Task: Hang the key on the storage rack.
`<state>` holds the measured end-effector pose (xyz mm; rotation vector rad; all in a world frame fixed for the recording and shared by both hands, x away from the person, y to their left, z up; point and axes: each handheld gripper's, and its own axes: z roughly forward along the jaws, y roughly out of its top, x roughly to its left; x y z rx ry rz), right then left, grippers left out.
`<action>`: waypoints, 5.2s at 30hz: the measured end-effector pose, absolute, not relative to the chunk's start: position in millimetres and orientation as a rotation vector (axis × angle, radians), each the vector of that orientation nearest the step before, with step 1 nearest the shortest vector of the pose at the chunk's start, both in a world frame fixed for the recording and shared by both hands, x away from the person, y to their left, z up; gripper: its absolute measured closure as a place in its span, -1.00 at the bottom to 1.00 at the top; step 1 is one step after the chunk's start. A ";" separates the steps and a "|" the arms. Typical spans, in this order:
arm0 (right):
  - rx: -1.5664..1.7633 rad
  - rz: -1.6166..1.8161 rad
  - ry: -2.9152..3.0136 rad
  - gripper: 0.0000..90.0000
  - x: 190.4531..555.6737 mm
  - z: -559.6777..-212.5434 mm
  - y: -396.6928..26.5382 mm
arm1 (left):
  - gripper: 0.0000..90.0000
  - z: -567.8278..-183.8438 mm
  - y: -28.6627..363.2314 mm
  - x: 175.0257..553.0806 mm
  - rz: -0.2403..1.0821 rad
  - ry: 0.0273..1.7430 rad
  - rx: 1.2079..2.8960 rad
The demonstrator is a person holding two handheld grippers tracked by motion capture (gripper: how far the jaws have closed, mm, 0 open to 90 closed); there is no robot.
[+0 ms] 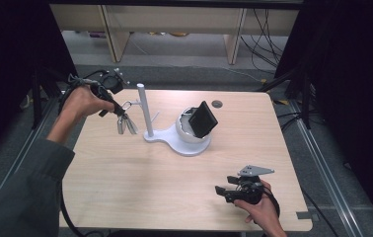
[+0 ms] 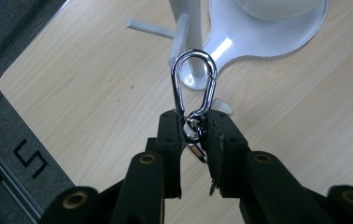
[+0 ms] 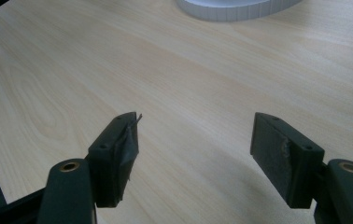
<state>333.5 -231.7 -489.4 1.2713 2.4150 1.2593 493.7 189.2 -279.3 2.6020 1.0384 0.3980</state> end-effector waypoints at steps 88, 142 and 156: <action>1.261 1.269 2.398 -0.26 333.4 -488.3 -230.9 | -0.42 -387.8 168.8 398.6 0.231 0.830 2.381; 1.221 1.317 2.455 -0.46 330.7 -490.9 -214.2 | -0.53 -499.8 158.3 295.9 0.171 0.756 2.225; 1.176 1.287 2.468 -0.57 330.0 -491.7 -208.1 | -0.56 -507.1 160.2 294.1 0.184 0.770 2.229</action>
